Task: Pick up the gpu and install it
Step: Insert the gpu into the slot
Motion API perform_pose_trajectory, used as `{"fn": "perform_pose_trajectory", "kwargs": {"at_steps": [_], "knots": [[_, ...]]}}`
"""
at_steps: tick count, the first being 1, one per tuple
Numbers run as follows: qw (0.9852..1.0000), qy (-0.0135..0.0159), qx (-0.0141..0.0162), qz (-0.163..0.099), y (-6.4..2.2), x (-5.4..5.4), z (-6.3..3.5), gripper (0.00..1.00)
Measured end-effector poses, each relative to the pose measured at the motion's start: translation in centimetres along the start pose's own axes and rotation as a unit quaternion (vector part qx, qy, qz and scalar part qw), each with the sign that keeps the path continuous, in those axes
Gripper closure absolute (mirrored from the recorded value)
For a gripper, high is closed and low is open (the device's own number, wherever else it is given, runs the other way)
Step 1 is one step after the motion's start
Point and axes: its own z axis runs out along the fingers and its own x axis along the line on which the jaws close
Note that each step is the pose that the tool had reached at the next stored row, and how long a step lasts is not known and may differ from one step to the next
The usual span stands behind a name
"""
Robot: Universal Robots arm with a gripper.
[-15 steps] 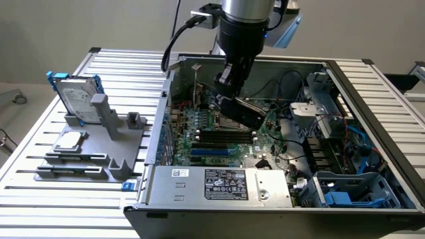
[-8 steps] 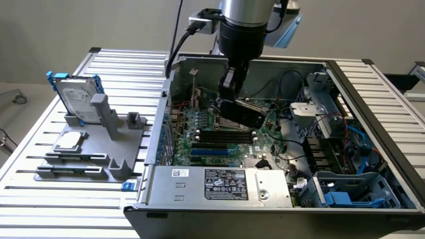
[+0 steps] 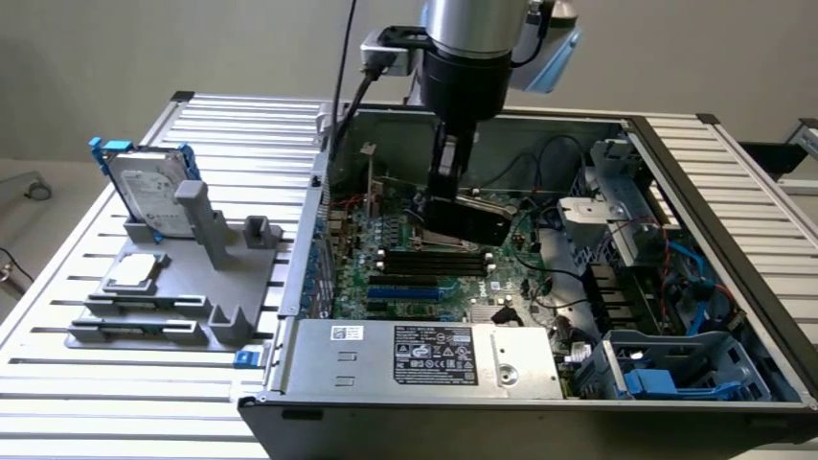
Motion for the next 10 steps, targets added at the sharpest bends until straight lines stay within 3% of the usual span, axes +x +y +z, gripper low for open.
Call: {"fn": "perform_pose_trajectory", "kwargs": {"at_steps": [10], "knots": [[0.9989, 0.0008, -0.0040, -0.047, -0.19, 0.7, 1.14, 0.74]]}}
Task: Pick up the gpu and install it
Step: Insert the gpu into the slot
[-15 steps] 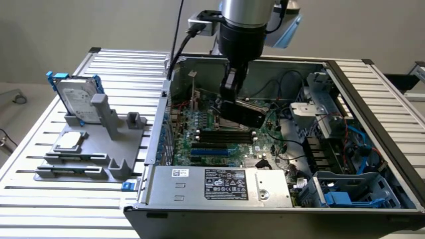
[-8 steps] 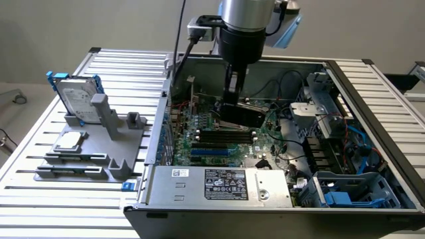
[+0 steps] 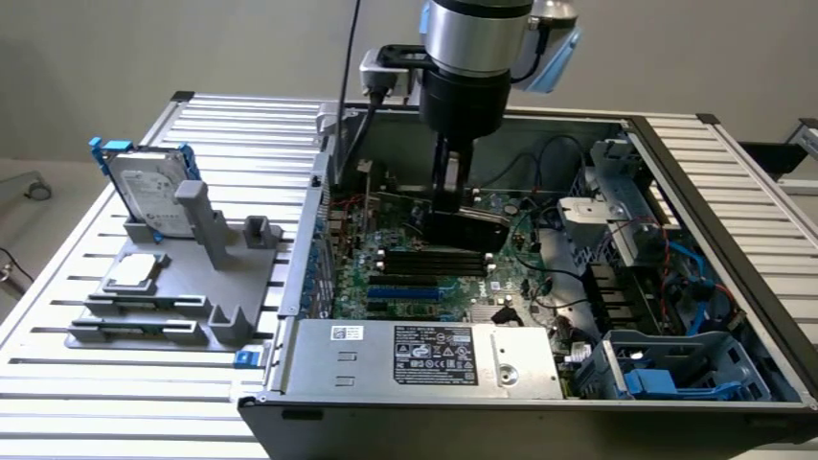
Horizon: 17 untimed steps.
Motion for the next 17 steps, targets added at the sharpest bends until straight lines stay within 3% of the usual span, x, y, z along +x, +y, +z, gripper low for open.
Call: {"fn": "perform_pose_trajectory", "kwargs": {"at_steps": [17], "knots": [[0.9994, 0.0005, -0.0017, -0.036, -0.28, 2.6, 1.37, 0.74]]}}
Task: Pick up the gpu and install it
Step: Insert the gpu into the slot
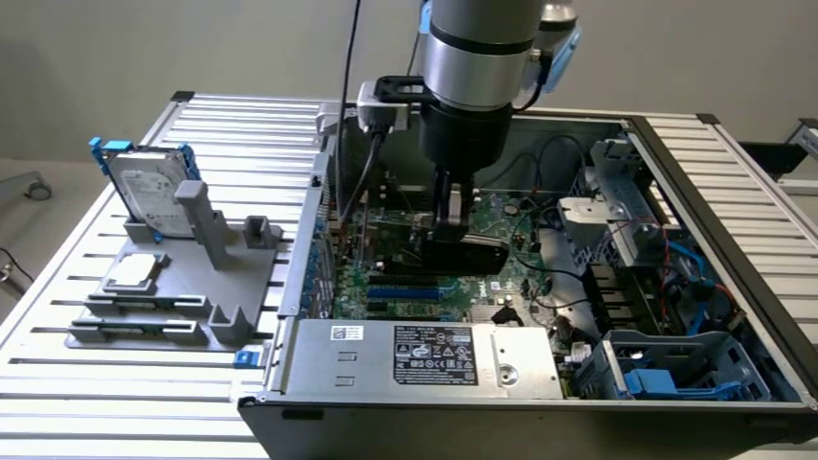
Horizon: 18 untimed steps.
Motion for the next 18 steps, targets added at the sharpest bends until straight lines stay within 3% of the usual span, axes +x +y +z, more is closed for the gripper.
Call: {"fn": "perform_pose_trajectory", "kwargs": {"at_steps": [3, 7, 13, 18], "knots": [[1.0000, 0.0000, 0.0000, -0.010, 0.10, 0.2, 0.27, 0.74], [0.9999, 0.0002, 0.0005, -0.013, 1.48, 0.3, 0.83, 0.74], [0.9994, 0.0005, 0.0069, -0.035, 1.82, 0.3, 1.36, 0.74], [0.9991, 0.0017, 0.0077, -0.042, 2.44, 0.3, 1.51, 0.74]]}}
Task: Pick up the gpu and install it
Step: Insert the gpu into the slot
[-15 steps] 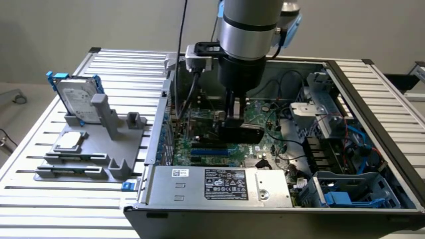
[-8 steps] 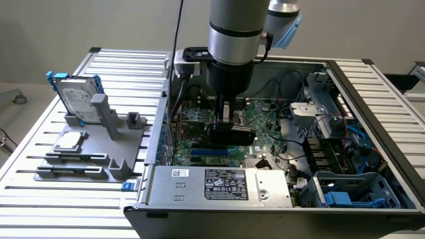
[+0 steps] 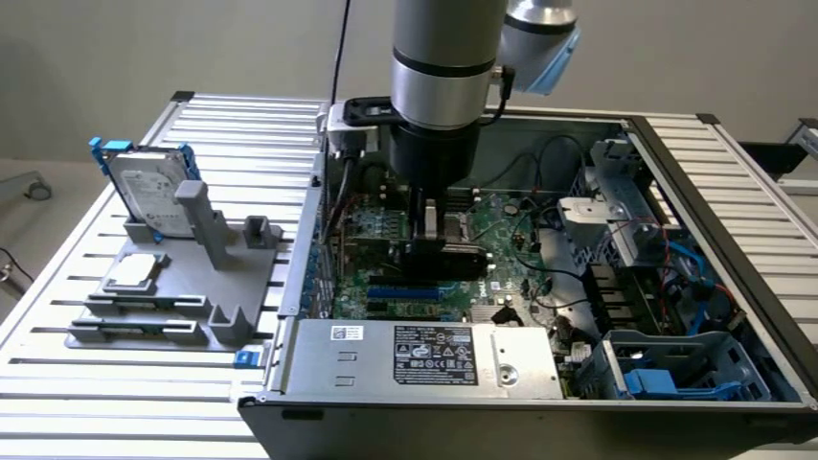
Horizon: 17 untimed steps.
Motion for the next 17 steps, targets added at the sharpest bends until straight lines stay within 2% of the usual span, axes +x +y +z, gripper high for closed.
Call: {"fn": "perform_pose_trajectory", "kwargs": {"at_steps": [5, 17], "knots": [[1.0000, 0.0000, 0.0010, 0.000, 0.99, -0.02, 0.29, 0.74], [1.0000, -0.0001, 0.0011, 0.001, 1.02, -0.20, 0.41, 0.74]]}}
